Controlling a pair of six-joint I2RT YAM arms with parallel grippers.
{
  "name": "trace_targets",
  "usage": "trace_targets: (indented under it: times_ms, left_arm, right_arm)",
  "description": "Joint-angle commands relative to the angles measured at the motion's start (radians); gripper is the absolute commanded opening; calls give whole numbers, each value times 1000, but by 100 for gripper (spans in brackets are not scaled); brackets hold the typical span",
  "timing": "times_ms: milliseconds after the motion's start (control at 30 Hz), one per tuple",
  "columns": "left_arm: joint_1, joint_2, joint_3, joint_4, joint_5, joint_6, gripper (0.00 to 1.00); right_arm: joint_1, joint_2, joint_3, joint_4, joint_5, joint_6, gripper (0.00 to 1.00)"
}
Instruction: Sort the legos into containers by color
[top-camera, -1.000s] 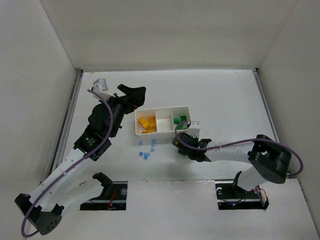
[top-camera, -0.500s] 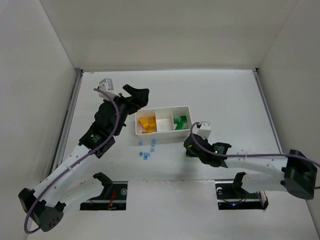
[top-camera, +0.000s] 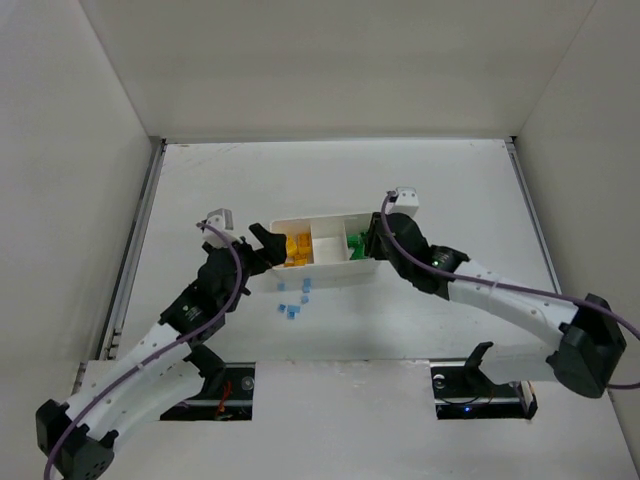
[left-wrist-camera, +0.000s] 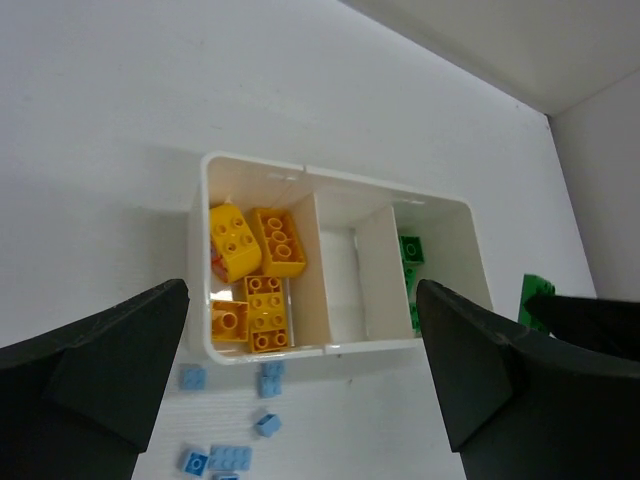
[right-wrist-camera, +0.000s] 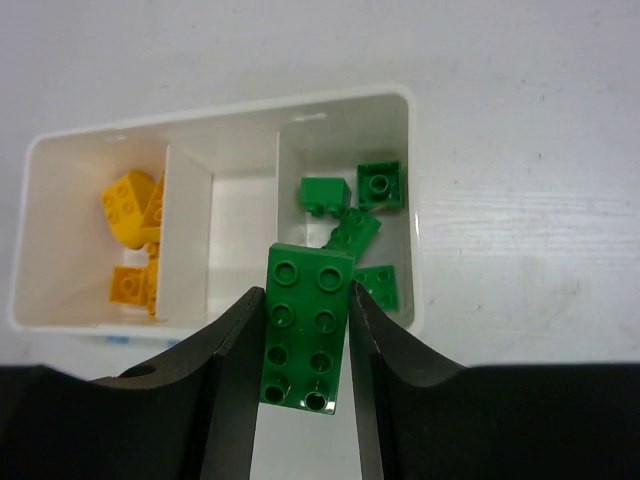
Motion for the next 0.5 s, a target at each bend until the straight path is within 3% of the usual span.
trace_targets:
  times_ms: [0, 133, 200, 267, 367, 467]
  left_arm:
    - [-25, -114, -47, -38, -86, 60, 100]
    - [-87, -188, -102, -150, -120, 43, 100]
    - [-118, -192, -119, -193, -134, 22, 78]
    - [-150, -186, -136, -239, -149, -19, 54]
    - [-206, -151, -160, -276, -171, -84, 44]
    - [-262, -76, -166, -285, -195, -135, 41]
  right_arm:
    - [-45, 106, 76, 156, -60, -154, 21]
    - [-85, 198, 114, 206, -82, -194, 24]
    - [-95, 230, 131, 222, -100, -203, 27]
    - [-97, 244, 143, 228, -97, -207, 41]
    - [-97, 223, 139, 229, -77, -209, 61]
    - [-60, 179, 110, 231, -57, -215, 68]
